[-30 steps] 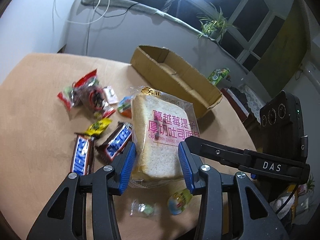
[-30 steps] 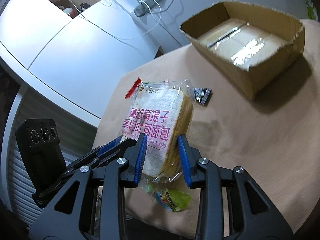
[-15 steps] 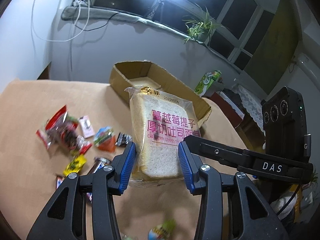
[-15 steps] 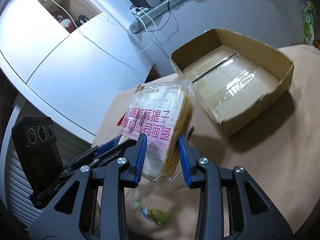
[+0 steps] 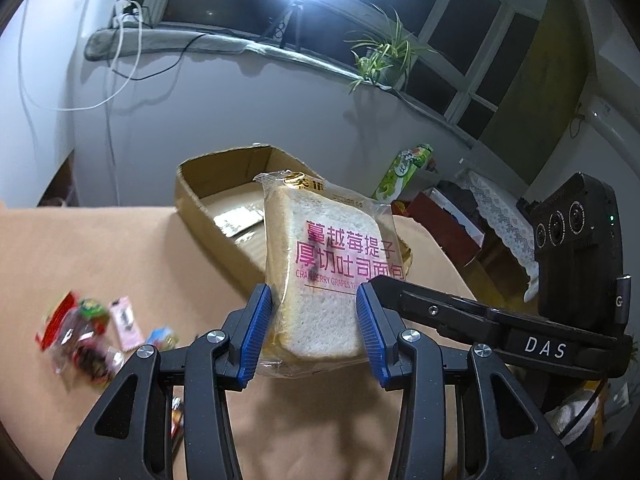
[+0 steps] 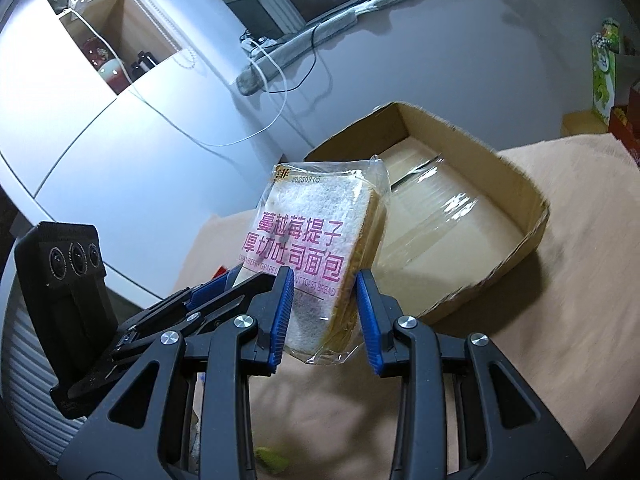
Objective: Organize snacks
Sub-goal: 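Carry the bread loaf into the cardboard box and open the left gripper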
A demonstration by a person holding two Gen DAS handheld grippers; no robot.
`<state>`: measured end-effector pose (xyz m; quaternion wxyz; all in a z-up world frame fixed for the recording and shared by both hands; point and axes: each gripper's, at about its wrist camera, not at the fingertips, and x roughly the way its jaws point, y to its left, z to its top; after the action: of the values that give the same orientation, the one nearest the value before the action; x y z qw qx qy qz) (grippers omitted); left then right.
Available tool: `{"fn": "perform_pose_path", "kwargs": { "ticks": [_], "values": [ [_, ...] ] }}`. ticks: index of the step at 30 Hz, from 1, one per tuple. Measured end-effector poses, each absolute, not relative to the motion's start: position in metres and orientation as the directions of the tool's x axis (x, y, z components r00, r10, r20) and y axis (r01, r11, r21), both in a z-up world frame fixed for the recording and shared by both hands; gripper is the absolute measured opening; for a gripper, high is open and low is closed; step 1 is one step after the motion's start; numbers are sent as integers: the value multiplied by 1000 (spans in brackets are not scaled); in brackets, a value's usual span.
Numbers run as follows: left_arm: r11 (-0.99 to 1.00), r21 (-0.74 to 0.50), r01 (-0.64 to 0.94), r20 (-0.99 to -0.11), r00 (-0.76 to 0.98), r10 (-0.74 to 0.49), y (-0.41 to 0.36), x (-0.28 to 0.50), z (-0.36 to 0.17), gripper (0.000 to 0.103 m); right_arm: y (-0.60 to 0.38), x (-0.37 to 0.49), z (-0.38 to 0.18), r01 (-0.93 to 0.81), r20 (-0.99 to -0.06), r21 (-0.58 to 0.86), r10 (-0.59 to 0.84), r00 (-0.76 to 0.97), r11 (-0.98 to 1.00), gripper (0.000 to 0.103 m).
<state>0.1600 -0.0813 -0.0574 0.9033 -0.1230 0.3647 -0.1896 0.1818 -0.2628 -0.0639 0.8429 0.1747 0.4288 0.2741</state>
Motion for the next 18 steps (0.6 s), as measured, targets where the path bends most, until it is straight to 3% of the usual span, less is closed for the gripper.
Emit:
{"fn": "perform_pose_path", "kwargs": {
  "ticks": [18],
  "values": [
    [888, -381, 256, -647, 613, -454, -103, 197, -70, 41, -280, 215, -82, -262, -661, 525, 582, 473, 810, 34]
  ]
}}
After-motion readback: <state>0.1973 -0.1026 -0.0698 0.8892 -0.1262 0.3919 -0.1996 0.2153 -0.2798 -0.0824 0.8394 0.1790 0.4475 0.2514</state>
